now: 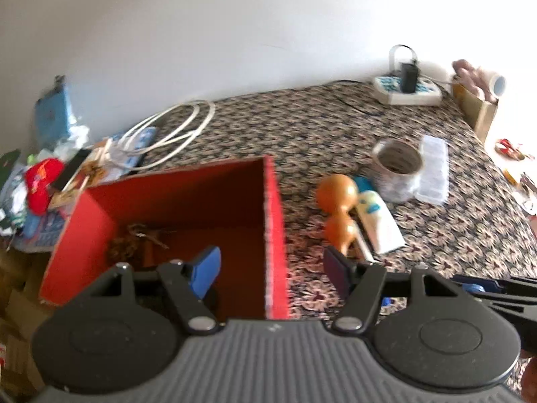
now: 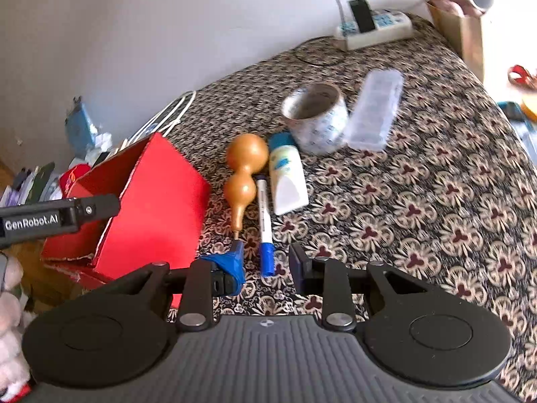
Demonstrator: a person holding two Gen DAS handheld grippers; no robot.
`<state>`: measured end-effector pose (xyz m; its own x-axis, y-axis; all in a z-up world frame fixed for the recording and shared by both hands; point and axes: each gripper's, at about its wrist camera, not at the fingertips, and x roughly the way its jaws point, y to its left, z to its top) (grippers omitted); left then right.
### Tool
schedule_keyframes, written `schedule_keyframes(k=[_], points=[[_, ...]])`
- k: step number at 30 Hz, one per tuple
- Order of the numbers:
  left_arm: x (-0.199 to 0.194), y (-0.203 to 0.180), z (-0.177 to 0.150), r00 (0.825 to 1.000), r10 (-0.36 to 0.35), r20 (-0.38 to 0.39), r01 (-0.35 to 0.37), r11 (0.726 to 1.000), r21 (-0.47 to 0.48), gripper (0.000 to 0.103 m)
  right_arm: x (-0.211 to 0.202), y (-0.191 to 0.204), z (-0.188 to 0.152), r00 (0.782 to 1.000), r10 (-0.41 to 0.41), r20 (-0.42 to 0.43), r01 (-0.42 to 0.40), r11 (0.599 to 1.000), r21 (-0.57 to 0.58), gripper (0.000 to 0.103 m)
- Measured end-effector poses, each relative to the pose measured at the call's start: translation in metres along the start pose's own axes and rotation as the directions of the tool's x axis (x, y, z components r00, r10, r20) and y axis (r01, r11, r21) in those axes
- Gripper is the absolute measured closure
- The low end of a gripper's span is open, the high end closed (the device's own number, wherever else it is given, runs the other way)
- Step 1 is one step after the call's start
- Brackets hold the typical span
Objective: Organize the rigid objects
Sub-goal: 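Lower the right gripper onto the tape roll rim and close it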
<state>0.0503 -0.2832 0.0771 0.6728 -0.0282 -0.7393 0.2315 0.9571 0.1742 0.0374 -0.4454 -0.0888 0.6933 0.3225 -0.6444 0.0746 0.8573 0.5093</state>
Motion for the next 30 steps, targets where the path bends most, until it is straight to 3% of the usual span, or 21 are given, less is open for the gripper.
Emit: schedule_keyframes(k=[10, 18, 23, 28, 30], points=[[0.015, -0.026, 0.001, 0.99, -0.141, -0.016, 0.142, 0.981, 0.132, 0.034, -0.014, -0.004, -0.007, 0.988, -0.142, 0.055, 0.135, 0.985, 0.107, 0.091], [0.03, -0.035, -0.013, 0.962, -0.271, -0.039, 0.274, 0.94, 0.205, 0.034, -0.01, -0.01, -0.032, 0.982, -0.185, 0.046, 0.171, 0.961, 0.217, 0.091], [0.039, -0.053, -0.028, 0.938, -0.337, -0.075, 0.345, 0.903, 0.256, 0.034, -0.009, -0.023, -0.043, 0.982, -0.186, 0.041, 0.169, 0.951, 0.259, 0.091], [0.052, -0.069, -0.031, 0.919, -0.38, -0.101, 0.393, 0.885, 0.251, 0.031, 0.0, -0.047, -0.033, 0.988, -0.153, 0.024, 0.14, 0.945, 0.295, 0.09], [0.059, -0.076, -0.028, 0.921, -0.378, -0.097, 0.39, 0.89, 0.235, 0.031, 0.006, -0.059, -0.021, 0.99, -0.138, 0.004, 0.131, 0.946, 0.297, 0.09]])
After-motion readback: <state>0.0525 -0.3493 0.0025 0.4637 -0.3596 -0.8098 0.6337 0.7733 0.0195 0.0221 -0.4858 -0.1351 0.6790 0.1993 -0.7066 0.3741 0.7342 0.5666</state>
